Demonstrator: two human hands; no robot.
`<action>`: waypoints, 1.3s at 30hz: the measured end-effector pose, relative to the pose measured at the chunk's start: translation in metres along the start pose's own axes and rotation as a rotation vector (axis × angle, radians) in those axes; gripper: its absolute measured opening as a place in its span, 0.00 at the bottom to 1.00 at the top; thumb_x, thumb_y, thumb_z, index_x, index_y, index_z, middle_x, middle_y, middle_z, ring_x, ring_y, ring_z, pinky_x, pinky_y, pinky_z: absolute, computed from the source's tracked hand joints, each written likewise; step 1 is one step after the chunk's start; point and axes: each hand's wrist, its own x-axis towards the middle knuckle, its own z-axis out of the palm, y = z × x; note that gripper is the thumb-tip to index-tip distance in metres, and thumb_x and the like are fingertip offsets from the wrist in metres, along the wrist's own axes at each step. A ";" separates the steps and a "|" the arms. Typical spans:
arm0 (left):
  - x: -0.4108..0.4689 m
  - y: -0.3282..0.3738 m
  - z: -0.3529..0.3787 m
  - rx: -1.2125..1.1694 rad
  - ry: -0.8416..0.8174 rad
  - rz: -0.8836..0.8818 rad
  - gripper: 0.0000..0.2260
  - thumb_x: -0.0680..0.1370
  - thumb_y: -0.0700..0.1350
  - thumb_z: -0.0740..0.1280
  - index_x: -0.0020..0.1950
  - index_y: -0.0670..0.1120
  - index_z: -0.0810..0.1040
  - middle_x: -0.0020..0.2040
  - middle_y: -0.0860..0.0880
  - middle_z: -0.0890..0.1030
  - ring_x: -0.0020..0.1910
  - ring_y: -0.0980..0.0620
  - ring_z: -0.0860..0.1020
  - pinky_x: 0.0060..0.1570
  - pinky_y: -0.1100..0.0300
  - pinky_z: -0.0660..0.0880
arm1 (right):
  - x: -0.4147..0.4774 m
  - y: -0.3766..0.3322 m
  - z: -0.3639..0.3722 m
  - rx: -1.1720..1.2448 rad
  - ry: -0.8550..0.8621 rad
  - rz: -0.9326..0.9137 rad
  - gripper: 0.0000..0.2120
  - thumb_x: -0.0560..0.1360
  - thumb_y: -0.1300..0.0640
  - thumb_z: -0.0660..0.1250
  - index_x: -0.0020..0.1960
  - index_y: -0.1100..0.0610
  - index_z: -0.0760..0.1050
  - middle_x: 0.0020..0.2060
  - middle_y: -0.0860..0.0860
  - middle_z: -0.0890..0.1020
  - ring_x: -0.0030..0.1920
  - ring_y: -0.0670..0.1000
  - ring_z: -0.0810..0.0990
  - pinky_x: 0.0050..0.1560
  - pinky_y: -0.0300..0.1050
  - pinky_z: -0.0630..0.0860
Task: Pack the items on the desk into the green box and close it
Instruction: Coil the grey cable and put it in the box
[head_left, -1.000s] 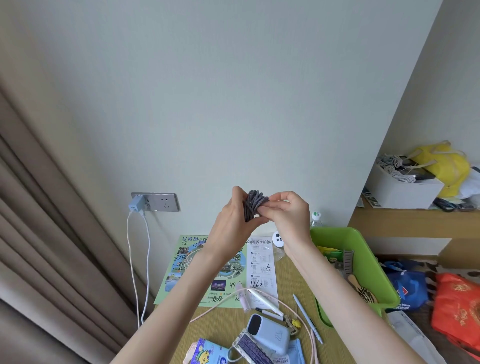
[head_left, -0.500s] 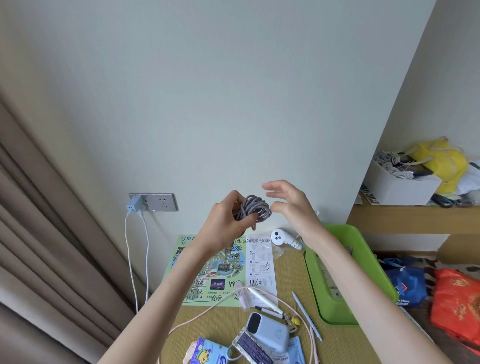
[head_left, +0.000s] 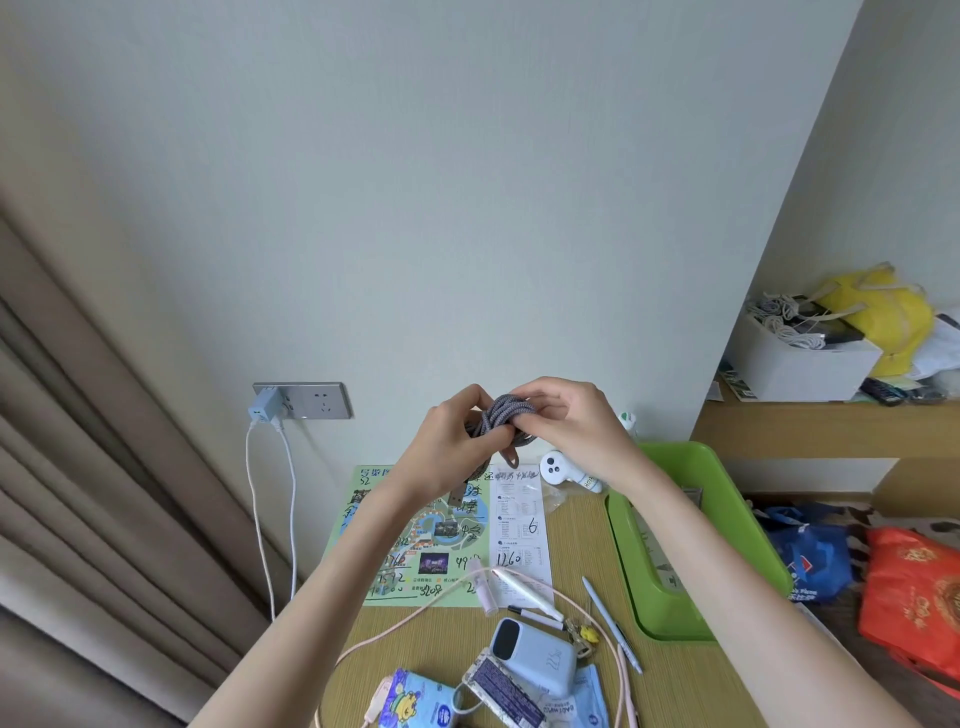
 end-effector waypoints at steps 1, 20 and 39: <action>0.001 -0.001 0.001 0.012 0.010 -0.007 0.08 0.73 0.44 0.68 0.44 0.42 0.70 0.35 0.46 0.85 0.26 0.48 0.67 0.25 0.58 0.65 | 0.000 0.001 0.001 -0.007 0.022 0.001 0.10 0.72 0.66 0.71 0.52 0.60 0.82 0.44 0.55 0.86 0.44 0.50 0.85 0.50 0.40 0.80; 0.005 -0.013 0.022 0.136 0.264 -0.058 0.11 0.66 0.53 0.64 0.35 0.45 0.70 0.27 0.48 0.81 0.31 0.44 0.79 0.28 0.59 0.69 | -0.003 0.018 0.024 -0.145 0.170 -0.085 0.11 0.74 0.69 0.65 0.53 0.60 0.80 0.46 0.51 0.85 0.47 0.50 0.83 0.51 0.52 0.79; -0.001 -0.004 0.010 0.056 -0.119 0.033 0.07 0.73 0.47 0.72 0.43 0.48 0.74 0.28 0.55 0.78 0.23 0.54 0.67 0.19 0.63 0.67 | -0.010 0.020 -0.009 0.032 -0.169 0.050 0.15 0.73 0.71 0.61 0.54 0.57 0.77 0.49 0.51 0.83 0.51 0.48 0.81 0.56 0.46 0.78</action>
